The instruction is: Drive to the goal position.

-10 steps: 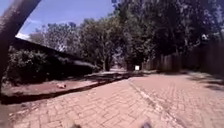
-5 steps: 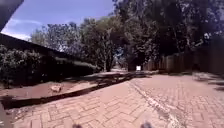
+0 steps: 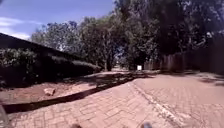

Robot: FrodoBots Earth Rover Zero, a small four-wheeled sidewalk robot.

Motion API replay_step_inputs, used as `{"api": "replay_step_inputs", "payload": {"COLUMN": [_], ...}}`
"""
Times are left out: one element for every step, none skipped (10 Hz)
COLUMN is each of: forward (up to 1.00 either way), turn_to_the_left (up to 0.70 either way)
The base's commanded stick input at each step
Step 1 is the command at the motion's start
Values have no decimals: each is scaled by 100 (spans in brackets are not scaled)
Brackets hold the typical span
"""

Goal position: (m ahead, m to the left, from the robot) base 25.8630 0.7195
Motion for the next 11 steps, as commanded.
{"api": "replay_step_inputs", "payload": {"forward": [70,70,70,70,70,70,70,70,70,70,70], "turn_to_the_left": [0,0,0,0,0,0,0,0,0,0,0]}}
